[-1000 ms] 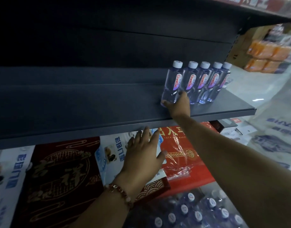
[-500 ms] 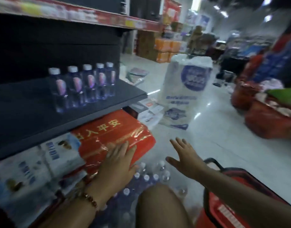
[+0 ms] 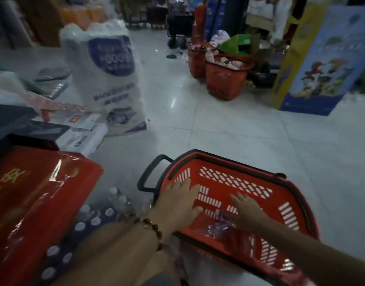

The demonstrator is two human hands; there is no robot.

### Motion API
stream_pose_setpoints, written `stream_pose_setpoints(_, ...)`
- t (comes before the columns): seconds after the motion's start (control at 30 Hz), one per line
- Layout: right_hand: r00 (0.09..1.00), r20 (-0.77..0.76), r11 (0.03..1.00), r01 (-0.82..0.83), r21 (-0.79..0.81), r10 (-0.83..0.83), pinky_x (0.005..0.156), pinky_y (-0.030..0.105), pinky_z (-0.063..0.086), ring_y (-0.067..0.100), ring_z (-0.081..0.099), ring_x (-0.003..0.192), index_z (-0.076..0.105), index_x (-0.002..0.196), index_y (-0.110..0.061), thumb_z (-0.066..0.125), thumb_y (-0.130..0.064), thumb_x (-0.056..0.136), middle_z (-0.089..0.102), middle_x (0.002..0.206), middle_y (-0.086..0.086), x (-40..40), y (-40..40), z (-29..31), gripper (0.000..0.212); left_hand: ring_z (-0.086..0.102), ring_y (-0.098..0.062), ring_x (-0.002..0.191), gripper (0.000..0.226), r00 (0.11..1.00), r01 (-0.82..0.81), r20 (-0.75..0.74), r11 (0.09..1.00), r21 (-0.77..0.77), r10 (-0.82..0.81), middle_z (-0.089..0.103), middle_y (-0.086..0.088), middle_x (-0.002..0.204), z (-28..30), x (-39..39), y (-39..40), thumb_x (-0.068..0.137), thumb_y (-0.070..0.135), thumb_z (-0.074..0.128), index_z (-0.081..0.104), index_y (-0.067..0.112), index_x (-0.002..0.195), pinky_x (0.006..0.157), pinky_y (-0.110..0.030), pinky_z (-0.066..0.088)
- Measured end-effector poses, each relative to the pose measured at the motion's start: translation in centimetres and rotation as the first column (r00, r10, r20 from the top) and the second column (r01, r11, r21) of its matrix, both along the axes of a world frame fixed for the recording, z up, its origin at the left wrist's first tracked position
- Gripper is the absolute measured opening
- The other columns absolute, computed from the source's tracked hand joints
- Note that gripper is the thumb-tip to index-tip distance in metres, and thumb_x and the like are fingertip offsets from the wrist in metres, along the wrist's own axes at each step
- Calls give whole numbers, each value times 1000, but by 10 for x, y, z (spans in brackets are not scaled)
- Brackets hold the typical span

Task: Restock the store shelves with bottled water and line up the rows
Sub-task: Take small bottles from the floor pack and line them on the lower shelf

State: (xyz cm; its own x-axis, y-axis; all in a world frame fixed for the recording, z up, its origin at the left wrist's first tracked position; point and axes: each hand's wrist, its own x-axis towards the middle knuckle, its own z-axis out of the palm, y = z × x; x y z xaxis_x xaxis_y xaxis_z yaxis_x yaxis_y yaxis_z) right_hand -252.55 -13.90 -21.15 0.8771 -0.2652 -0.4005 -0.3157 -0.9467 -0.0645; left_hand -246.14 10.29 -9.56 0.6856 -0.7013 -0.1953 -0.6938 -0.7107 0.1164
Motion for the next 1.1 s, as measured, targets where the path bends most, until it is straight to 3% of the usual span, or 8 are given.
stream_pose_setpoints(0.2, 988, -108, 988, 118, 98, -107, 110, 38, 37, 32, 44, 135, 35, 149, -18, 54, -58, 92, 43, 151, 12, -13, -32, -76, 73, 46, -30, 132, 59, 989, 93, -131, 980, 176, -70, 44, -8, 145, -80, 13, -67, 95, 51, 53, 42, 21, 145, 107, -44, 40)
stream_pose_setpoints(0.37, 971, -239, 994, 2, 111, 25, 117, 52, 28, 40, 21, 149, 14, 158, -12, 58, -37, 96, 17, 164, 17, -3, -30, -139, 81, 43, -32, 136, 69, 969, 102, -244, 947, 304, -26, 42, -9, 149, -145, 28, -84, 93, 56, 52, 36, 21, 150, 112, -48, 38)
stream_pose_setpoints(0.63, 916, -299, 963, -264, 56, 269, 122, 56, 9, 43, 2, 152, 8, 159, -11, 47, -24, 101, 9, 165, 17, 34, 5, -199, 71, 52, -26, 128, 59, 927, 59, -370, 945, 322, 68, 53, -5, 139, -194, 50, -63, 94, 62, 50, 49, 24, 138, 103, -37, 45)
stream_pose_setpoints(0.73, 948, -220, 973, -214, 86, 228, 120, 56, 13, 41, 22, 147, 26, 155, -9, 44, -19, 101, 33, 157, 18, 44, 12, -198, 59, 56, -24, 124, 54, 908, 21, -403, 947, 321, 116, 56, -2, 137, -197, 56, -56, 94, 60, 52, 51, 27, 138, 98, -34, 47)
stream_pose_setpoints(0.8, 976, -167, 965, -97, 243, 140, 112, 47, 33, 31, 45, 134, 42, 147, -15, 51, -27, 100, 50, 145, 12, 48, 9, -191, 49, 60, -23, 118, 47, 887, -26, -428, 944, 330, 174, 62, 1, 132, -196, 59, -56, 95, 58, 52, 57, 31, 134, 96, -33, 49)
stream_pose_setpoints(0.87, 984, -179, 870, 79, 487, 11, 96, 28, 47, 18, 58, 116, 50, 140, -22, 61, -43, 95, 61, 132, 3, 46, 0, -183, 51, 65, -23, 111, 43, 867, -77, -437, 931, 357, 240, 68, 1, 122, -195, 62, -56, 94, 56, 53, 65, 28, 124, 95, -35, 52)
stream_pose_setpoints(0.93, 976, -214, 743, 176, 646, -45, 85, 11, 45, 9, 60, 103, 53, 138, -23, 68, -43, 91, 63, 126, -2, 42, -9, -173, 53, 67, -22, 105, 45, 829, -144, -460, 916, 375, 319, 71, 0, 113, -197, 66, -54, 95, 58, 51, 69, 22, 114, 93, -37, 53)
stream_pose_setpoints(1.1, 965, -205, 358, 251, 899, -162, 91, 22, 53, 9, 69, 105, 66, 126, -16, 74, -30, 89, 72, 119, -1, 35, 3, -142, 40, 67, -10, 104, 32, 471, -456, -829, 888, 64, 302, 73, 12, 108, -191, 65, -63, 91, 55, 62, 70, 35, 114, 95, -35, 53)
